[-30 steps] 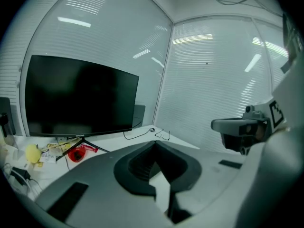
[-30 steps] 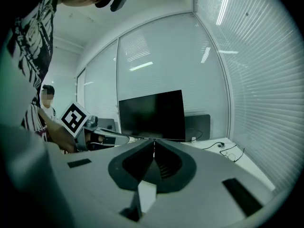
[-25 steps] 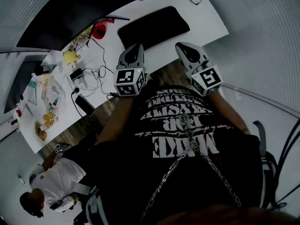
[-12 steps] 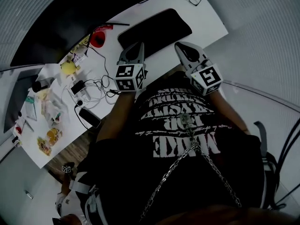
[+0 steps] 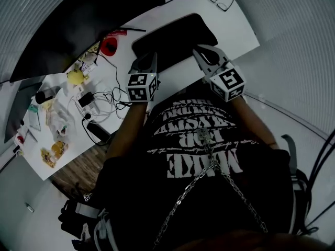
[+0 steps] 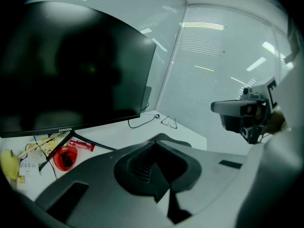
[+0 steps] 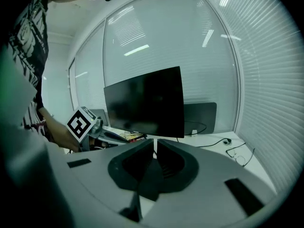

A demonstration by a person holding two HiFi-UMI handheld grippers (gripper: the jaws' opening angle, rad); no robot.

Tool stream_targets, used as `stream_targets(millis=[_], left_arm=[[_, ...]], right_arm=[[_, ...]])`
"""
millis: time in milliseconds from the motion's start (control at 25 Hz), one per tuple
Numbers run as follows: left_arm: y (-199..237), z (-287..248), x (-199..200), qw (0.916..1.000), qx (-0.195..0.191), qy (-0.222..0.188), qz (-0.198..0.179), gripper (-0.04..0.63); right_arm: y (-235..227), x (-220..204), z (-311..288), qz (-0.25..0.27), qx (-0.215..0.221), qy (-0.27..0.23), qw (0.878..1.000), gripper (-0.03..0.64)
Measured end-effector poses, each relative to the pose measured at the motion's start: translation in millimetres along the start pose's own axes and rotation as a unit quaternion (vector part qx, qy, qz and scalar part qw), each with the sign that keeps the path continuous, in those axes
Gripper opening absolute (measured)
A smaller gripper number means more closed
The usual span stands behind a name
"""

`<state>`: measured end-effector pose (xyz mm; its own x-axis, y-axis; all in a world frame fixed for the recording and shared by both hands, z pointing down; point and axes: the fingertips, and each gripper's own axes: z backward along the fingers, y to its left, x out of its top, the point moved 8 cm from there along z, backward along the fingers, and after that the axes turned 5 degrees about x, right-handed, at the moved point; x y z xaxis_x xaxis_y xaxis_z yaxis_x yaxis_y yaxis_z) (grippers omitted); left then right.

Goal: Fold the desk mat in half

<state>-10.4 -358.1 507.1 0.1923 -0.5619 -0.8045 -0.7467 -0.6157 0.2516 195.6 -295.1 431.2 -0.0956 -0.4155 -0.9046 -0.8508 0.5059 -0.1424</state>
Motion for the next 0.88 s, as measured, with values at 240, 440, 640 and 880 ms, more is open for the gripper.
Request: stream_targets(millis=[240,440,640,880], left_arm=[[3.8,-46.5,-15.6,0.9979,0.041,0.050,0.008,0.008],[-12.8,-95.2,-34.5,0.9917,0.034,0.121,0.028,0.008],[-35.9,-132.9,-29.6,0.9896,0.049,0.133,0.024,0.008],[-57.3,-147.5,-22.3,0.9881,0.082,0.120,0.049,0.008]], right_arm=[[-69.4,-27.7,-15.2,-0.007,0.032,0.057,0.998,0.003],[-125.2,-72.7,-33.5,-0.031,0.095,0.131,0.986,0.060],[-177.0,-109.6,-42.8,-0.047,0.118,0.191,0.973,0.145],[-223.1,-161.0,-50.0,-0.136,0.142,0.262,0.945,0.245]])
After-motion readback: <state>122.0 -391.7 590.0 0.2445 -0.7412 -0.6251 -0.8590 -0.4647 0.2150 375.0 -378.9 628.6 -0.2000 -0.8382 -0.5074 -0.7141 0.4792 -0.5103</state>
